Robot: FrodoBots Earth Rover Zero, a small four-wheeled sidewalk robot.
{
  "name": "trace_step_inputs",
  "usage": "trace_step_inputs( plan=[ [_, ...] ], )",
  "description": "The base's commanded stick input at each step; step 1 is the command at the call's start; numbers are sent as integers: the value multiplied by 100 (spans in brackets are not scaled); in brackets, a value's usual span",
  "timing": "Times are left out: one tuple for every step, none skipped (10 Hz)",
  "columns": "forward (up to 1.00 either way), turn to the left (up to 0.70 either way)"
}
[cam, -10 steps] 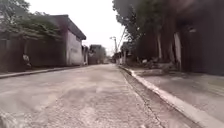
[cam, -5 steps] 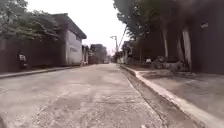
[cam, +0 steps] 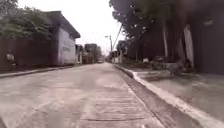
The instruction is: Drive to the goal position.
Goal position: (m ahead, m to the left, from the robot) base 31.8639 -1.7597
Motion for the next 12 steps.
trace_step_inputs(
  plan=[
    [100, 0],
    [100, 0],
    [100, 0],
    [100, 0],
    [100, 0],
    [100, 0],
    [100, 0],
    [100, 0],
    [100, 0],
    [100, 0],
    [100, 0],
    [100, 0]
  ],
)
